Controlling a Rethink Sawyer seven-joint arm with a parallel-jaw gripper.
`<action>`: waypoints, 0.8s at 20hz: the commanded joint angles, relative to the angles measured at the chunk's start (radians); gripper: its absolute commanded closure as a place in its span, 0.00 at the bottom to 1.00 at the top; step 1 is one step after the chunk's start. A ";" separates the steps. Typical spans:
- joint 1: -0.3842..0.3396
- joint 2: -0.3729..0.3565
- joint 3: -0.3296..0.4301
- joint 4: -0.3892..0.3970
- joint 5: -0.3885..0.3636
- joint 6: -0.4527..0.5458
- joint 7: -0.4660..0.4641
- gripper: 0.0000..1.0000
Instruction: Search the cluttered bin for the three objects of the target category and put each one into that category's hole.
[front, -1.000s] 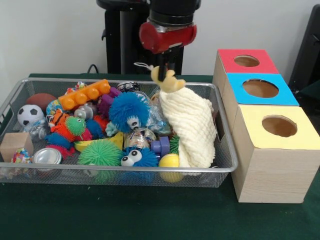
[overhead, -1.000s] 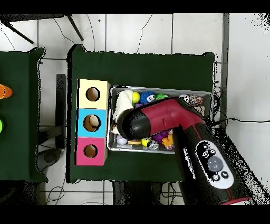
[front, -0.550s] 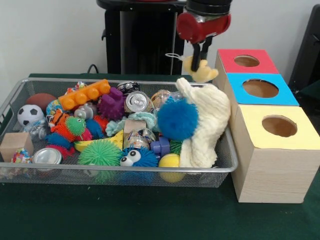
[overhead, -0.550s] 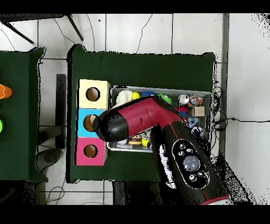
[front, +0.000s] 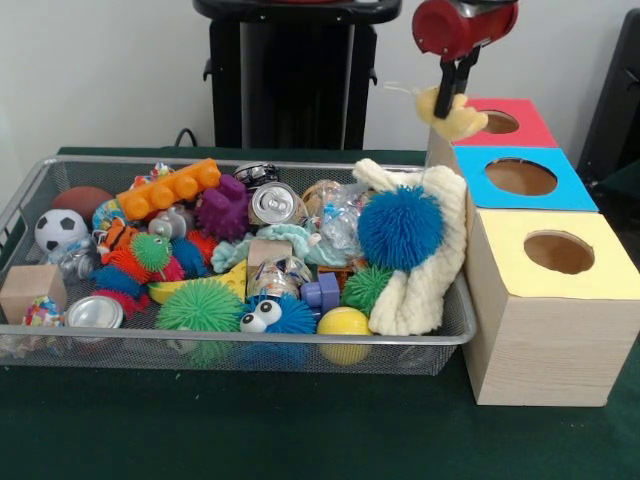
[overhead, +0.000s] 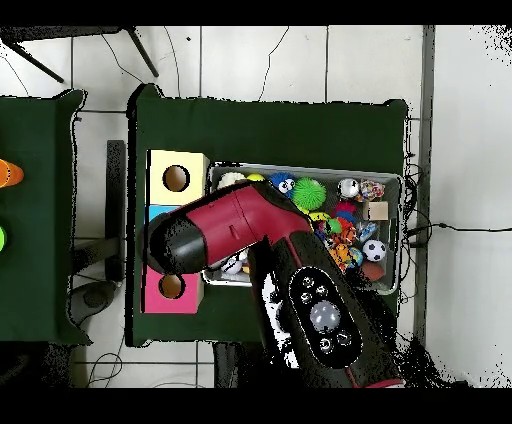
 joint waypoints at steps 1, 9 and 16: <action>-0.011 -0.042 -0.015 0.075 0.040 0.111 -0.010 1.00; 0.031 -0.028 -0.038 0.113 0.010 0.081 0.041 1.00; 0.067 -0.001 -0.074 0.136 -0.011 0.044 0.085 1.00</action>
